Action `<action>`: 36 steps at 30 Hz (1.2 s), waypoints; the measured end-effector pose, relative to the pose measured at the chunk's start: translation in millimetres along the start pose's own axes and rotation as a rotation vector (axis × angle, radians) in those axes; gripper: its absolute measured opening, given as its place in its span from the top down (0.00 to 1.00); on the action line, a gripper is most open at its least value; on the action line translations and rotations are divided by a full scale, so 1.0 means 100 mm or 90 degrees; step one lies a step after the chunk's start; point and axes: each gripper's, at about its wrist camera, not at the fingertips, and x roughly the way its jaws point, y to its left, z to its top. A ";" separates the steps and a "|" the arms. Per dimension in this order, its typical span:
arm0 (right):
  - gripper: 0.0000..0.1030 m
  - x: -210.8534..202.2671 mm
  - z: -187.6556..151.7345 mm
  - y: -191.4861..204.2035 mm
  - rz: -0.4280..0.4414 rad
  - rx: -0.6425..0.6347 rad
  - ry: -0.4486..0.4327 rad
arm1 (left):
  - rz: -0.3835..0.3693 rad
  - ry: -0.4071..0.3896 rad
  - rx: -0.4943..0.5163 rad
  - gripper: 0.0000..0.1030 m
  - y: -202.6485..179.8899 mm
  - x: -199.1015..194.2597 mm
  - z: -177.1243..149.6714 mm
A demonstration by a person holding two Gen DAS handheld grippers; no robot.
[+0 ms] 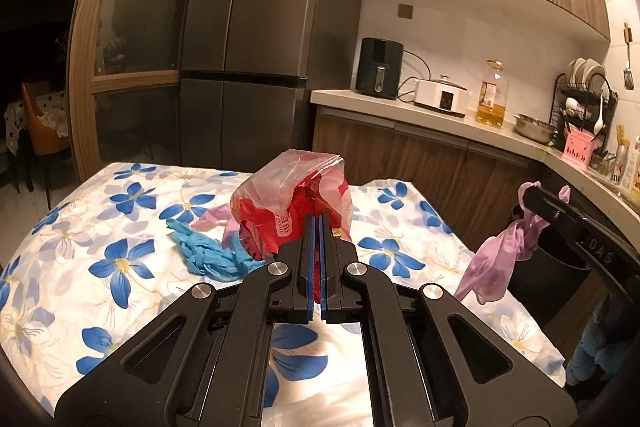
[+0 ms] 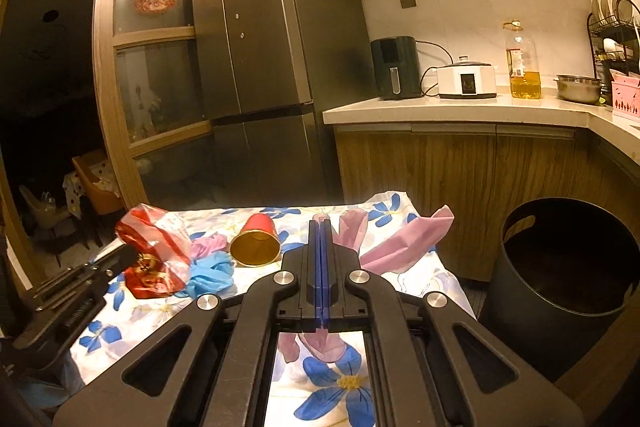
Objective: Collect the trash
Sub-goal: 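Lift the white-red bag with the left tool while the right tool lifts the pink glove, then carry the white-red bag and pink glove over the black bin with both tools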
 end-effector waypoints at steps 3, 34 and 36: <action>0.99 -0.08 0.01 0.00 0.002 0.001 -0.005 | 0.000 0.000 0.006 0.99 -0.04 -0.02 0.01; 0.99 -0.45 0.23 -0.51 -0.053 0.018 -0.051 | -0.063 0.008 0.078 0.99 -0.92 0.22 0.11; 0.99 -0.47 0.24 -0.60 -0.066 0.023 -0.054 | -0.072 0.010 0.083 0.99 -1.01 0.25 0.11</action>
